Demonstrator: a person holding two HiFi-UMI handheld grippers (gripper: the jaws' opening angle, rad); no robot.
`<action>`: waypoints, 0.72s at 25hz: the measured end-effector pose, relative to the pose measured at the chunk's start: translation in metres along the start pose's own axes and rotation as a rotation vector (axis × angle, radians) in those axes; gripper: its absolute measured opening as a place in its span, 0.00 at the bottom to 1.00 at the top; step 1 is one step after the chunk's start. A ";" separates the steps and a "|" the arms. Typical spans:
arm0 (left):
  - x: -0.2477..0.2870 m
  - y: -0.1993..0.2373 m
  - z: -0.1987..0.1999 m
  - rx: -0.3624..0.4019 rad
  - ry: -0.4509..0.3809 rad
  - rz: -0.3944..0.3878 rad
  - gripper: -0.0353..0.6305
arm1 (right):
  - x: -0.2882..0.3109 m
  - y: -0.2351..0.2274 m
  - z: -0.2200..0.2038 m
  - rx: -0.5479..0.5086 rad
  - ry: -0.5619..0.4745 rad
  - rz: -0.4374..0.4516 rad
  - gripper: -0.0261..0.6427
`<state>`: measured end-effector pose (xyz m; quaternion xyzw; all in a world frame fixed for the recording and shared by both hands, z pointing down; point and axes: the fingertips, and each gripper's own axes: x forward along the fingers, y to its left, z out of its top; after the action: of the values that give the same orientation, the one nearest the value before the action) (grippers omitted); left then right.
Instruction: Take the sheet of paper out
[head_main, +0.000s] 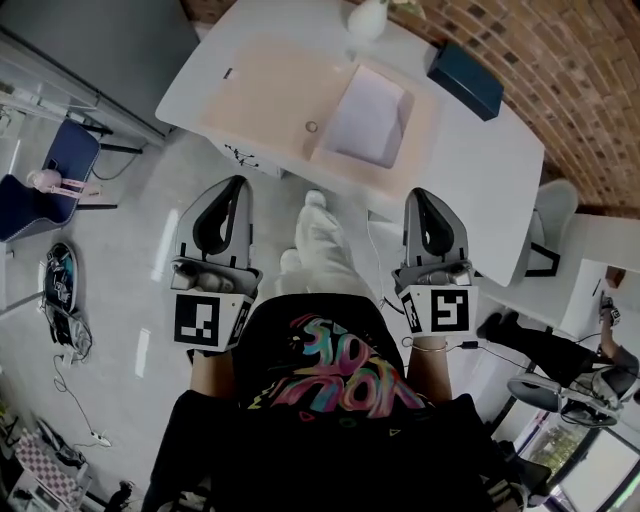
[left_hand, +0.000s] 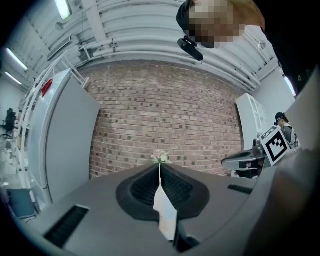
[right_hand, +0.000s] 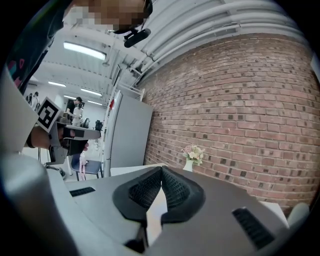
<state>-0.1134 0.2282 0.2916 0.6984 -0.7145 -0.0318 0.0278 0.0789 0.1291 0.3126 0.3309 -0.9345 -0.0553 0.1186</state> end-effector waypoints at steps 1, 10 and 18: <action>0.005 0.003 -0.001 0.002 -0.002 0.002 0.09 | 0.006 -0.003 -0.001 0.002 0.000 0.000 0.06; 0.097 0.038 0.009 0.032 0.003 -0.003 0.09 | 0.083 -0.053 0.000 0.014 -0.016 -0.031 0.06; 0.212 0.037 0.025 0.075 0.031 -0.053 0.09 | 0.141 -0.140 0.020 0.023 -0.049 -0.088 0.06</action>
<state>-0.1573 0.0172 0.2689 0.7180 -0.6959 0.0051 0.0115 0.0528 -0.0680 0.2938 0.3715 -0.9223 -0.0579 0.0894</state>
